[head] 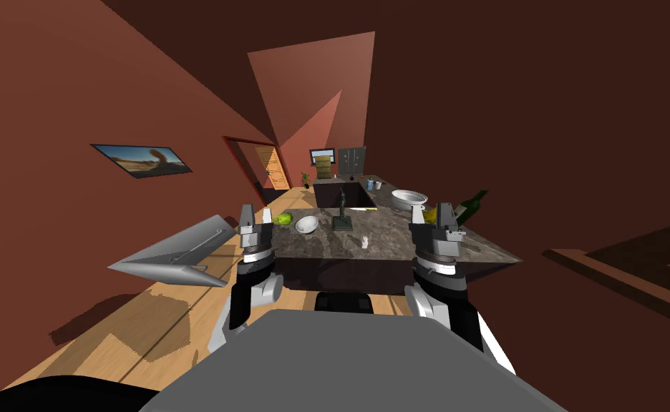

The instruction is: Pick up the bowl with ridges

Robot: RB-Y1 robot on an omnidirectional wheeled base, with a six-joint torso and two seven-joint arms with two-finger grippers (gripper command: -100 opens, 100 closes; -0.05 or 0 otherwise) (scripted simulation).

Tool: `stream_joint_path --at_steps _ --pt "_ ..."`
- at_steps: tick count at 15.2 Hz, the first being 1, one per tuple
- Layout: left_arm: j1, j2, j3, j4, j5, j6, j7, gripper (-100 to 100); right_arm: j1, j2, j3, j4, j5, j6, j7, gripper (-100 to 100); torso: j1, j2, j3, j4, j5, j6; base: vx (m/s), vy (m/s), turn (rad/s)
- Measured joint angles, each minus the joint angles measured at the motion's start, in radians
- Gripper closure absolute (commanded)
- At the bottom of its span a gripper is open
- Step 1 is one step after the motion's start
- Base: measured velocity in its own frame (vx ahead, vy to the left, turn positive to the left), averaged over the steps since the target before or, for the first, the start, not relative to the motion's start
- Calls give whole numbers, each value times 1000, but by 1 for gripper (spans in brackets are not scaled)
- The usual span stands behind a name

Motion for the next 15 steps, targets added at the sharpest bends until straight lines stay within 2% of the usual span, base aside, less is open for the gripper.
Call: stream_joint_path --at_steps 2,4,8,15 --pt "-6 27 0 5 4 15 4 -100 0 0 0 0 0 0 0 0 0 0 0 0 0 0 -10 -7 -37" --pt "-16 66 -4 19 12 47 15 -100 0 0 0 0 0 0 0 0 0 1 0 0 0 0 -18 -12 -37" --pt "-35 120 -1 39 31 114 38 -100 0 0 0 0 0 0 0 0 -1 1 0 0 0 0 -12 -12 -37" --pt "-71 194 5 80 67 235 84 -100 0 0 0 0 0 0 0 0 0 1 0 0 0 0 -14 -12 -38"
